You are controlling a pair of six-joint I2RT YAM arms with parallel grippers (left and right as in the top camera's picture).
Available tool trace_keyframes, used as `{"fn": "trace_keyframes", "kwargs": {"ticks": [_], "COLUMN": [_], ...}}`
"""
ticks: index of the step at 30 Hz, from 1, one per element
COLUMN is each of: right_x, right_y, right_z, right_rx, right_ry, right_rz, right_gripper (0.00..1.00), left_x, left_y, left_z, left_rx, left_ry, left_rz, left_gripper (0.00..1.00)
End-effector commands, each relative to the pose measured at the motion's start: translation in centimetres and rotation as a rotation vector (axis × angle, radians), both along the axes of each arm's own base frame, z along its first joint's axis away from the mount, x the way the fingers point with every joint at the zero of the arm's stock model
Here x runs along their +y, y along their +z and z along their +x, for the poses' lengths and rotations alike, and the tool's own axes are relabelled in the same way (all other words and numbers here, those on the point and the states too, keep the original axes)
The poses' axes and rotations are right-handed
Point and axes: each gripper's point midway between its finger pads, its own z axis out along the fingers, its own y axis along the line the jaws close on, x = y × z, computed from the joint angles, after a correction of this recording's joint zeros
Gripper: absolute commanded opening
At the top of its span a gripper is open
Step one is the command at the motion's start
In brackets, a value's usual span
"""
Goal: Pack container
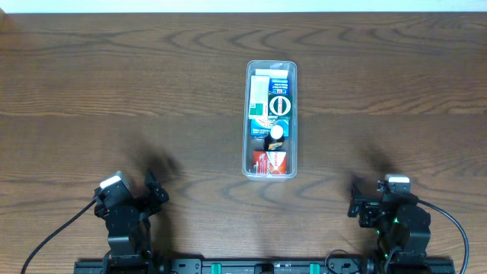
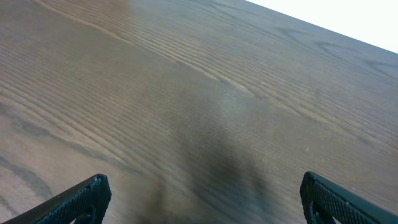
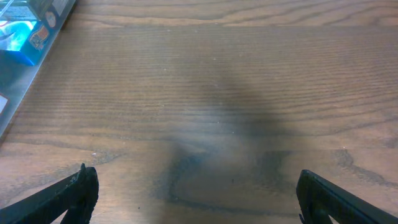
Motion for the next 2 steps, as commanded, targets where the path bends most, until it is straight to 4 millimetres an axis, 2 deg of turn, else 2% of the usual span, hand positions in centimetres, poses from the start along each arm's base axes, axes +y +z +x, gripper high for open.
{"fn": "trace_keyframes", "kwargs": {"ticks": [1, 2], "right_x": [0.04, 0.04], "right_y": [-0.33, -0.33], "right_z": [-0.01, -0.01], "right_rx": [0.003, 0.003], "right_ry": [0.01, 0.01], "right_rz": [-0.015, -0.015], "right_gripper": [0.99, 0.99], "left_x": [0.09, 0.09], "left_y": [-0.61, -0.61], "left_z": [0.02, 0.02], "left_rx": [0.012, 0.012], "left_ry": [-0.002, -0.002], "left_rz": [0.018, 0.018], "left_gripper": [0.98, 0.98]}}
